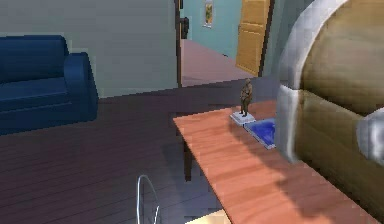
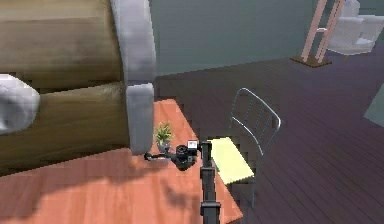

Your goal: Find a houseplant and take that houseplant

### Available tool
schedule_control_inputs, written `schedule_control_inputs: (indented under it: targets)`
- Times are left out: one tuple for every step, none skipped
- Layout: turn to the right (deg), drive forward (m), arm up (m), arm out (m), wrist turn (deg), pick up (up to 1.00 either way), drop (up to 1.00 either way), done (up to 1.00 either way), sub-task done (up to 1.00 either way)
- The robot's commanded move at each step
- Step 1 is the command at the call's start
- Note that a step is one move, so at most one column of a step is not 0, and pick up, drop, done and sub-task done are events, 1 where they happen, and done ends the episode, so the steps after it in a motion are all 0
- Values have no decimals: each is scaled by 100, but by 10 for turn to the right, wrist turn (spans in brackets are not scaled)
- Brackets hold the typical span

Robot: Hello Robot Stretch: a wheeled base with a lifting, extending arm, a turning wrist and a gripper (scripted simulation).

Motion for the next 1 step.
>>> schedule_control_inputs:
  targets:
    - [0, 0, 0, 0, 0, 0, 0, 100, 0]
